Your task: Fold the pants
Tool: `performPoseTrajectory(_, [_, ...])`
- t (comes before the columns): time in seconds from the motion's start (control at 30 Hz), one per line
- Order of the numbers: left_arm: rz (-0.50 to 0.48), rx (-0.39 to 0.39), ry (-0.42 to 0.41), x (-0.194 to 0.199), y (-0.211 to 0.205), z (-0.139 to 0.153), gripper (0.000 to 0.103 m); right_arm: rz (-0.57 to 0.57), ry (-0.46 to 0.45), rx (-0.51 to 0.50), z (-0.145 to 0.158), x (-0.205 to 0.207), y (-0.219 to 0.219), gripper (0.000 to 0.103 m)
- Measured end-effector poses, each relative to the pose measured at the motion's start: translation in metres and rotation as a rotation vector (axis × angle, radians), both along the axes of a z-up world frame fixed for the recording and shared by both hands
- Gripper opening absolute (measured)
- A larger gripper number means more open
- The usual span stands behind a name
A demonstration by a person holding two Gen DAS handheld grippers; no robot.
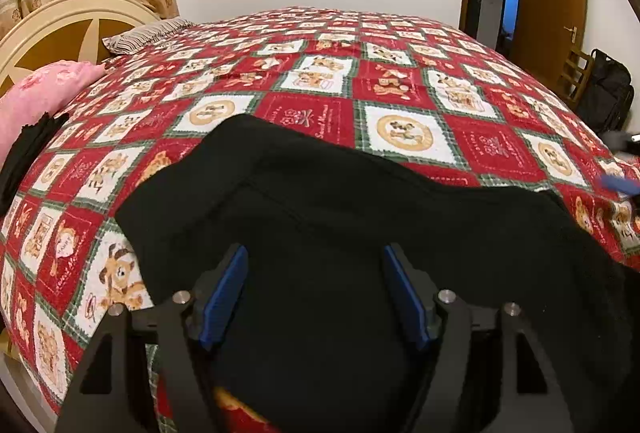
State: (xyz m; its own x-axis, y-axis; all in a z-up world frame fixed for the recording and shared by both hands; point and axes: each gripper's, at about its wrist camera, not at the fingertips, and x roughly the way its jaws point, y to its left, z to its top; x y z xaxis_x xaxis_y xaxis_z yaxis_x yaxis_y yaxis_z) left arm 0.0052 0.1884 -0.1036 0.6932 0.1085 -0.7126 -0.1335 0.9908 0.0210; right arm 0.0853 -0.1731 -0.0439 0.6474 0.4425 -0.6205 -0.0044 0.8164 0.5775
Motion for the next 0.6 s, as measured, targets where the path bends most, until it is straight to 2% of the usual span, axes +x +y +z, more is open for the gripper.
performPoseTrajectory(0.03, [0.0,0.0,0.0,0.0,0.0,0.0,0.073,-0.069,-0.022,-0.085,0.01,-0.012,-0.018,0.058])
performPoseTrajectory(0.07, [0.0,0.0,0.001,0.0,0.0,0.0,0.073,-0.148,-0.03,-0.181,0.019,-0.025,-0.036,0.067])
performPoseTrajectory(0.1, [0.0,-0.001,0.0,0.0,0.0,0.0,0.073,-0.239,0.002,-0.278,0.025,-0.039,-0.063,0.069])
performPoseTrajectory(0.17, [0.0,-0.002,0.001,0.0,0.0,0.0,0.073,-0.334,0.079,-0.316,0.024,-0.055,-0.108,0.07])
performPoseTrajectory(0.27, [0.002,0.0,0.0,0.0,-0.001,0.0,0.073,-0.489,0.204,-0.297,0.01,-0.072,-0.17,0.07])
performPoseTrajectory(0.33, [0.003,0.001,0.003,0.001,0.0,0.0,0.074,-0.502,0.261,-0.283,-0.004,-0.069,-0.191,0.07])
performPoseTrajectory(0.43, [0.007,0.001,0.01,0.002,0.0,0.0,0.074,-0.41,0.34,-0.265,-0.027,-0.047,-0.189,0.07])
performPoseTrajectory(0.5, [0.006,0.001,0.011,0.002,0.0,0.0,0.075,-0.408,0.333,-0.347,-0.028,-0.04,-0.18,0.071])
performPoseTrajectory(0.53, [0.007,0.002,0.012,0.002,0.0,0.0,0.075,-0.408,0.361,-0.376,-0.029,-0.036,-0.176,0.07])
performPoseTrajectory(0.6, [0.008,0.004,0.013,0.002,0.0,0.0,0.075,-0.419,0.373,-0.398,-0.028,-0.034,-0.171,0.065])
